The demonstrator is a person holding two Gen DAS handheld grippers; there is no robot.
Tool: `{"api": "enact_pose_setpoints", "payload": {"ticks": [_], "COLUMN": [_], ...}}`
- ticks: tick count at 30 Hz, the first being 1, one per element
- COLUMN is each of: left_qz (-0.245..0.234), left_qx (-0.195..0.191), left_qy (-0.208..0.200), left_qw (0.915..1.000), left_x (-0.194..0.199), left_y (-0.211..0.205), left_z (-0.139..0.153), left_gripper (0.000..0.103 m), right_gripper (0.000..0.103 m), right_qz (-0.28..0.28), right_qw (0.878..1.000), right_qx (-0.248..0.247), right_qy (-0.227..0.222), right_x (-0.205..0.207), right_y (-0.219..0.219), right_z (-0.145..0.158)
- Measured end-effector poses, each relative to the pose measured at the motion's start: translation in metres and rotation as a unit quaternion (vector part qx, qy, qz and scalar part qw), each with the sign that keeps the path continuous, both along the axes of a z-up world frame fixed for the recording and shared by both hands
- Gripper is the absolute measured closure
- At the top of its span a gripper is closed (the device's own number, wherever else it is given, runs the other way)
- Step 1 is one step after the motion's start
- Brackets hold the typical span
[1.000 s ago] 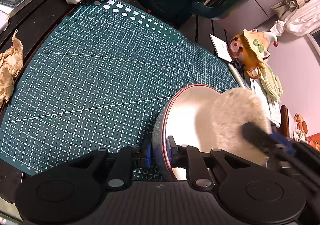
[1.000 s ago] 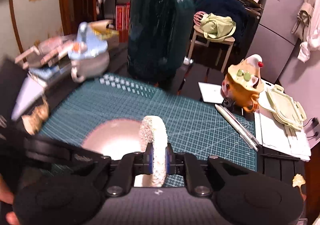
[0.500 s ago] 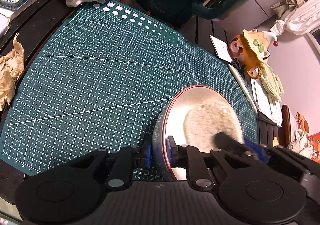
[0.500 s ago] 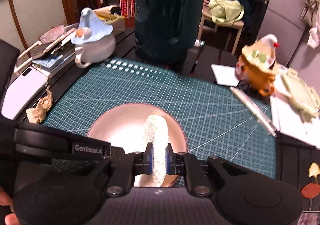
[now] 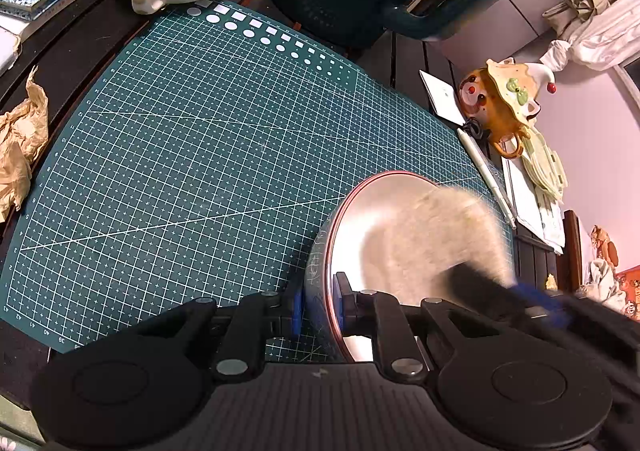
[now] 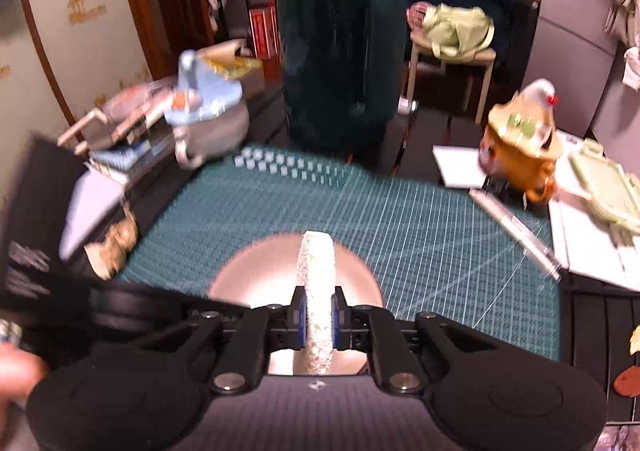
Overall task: Clean bowl
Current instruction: 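Hold the bowl with the left tool while the right tool circles the sponge over the bottom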
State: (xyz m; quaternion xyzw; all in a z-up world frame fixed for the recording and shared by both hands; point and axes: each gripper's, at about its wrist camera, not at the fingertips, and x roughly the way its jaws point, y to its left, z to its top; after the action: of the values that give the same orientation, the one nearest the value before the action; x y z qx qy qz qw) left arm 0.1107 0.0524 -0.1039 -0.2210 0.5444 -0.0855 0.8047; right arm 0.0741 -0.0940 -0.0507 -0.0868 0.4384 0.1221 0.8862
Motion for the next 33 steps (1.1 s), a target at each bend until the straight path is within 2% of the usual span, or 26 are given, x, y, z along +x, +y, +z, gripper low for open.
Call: {"api": "enact_pose_setpoints", "payload": {"ticks": [3, 7, 12, 14, 26, 29, 33], "left_qz": [-0.001, 0.000, 0.001, 0.000, -0.002, -0.002, -0.001], "left_qx": [0.000, -0.001, -0.001, 0.001, 0.005, 0.004, 0.004], "left_qy": [0.000, 0.001, 0.000, -0.001, -0.004, -0.004, -0.004], "left_qw": [1.0000, 1.0000, 1.0000, 1.0000, 1.0000, 1.0000, 1.0000], "left_x": [0.000, 0.001, 0.001, 0.002, 0.001, 0.001, 0.000], "left_y": [-0.001, -0.001, -0.001, -0.002, -0.001, -0.001, -0.002], "left_z": [0.000, 0.000, -0.001, -0.001, -0.001, -0.001, 0.000], "left_gripper": [0.089, 0.089, 0.089, 0.089, 0.089, 0.089, 0.089], "right_gripper": [0.093, 0.093, 0.093, 0.093, 0.093, 0.093, 0.093], "right_qz": [0.003, -0.003, -0.008, -0.005, -0.004, -0.007, -0.018], "right_qw": [1.000, 1.000, 0.999, 0.998, 1.000, 1.000, 0.999], "right_qx": [0.003, -0.007, 0.025, 0.054, 0.018, 0.008, 0.032], "right_qy": [0.018, -0.003, -0.027, -0.024, 0.022, -0.009, -0.040], "right_x": [0.003, -0.001, -0.005, -0.005, 0.005, -0.004, -0.011], "right_y": [0.003, -0.004, -0.015, -0.019, -0.006, -0.007, -0.016], "right_z": [-0.009, 0.001, 0.025, 0.031, -0.005, 0.010, 0.032]}}
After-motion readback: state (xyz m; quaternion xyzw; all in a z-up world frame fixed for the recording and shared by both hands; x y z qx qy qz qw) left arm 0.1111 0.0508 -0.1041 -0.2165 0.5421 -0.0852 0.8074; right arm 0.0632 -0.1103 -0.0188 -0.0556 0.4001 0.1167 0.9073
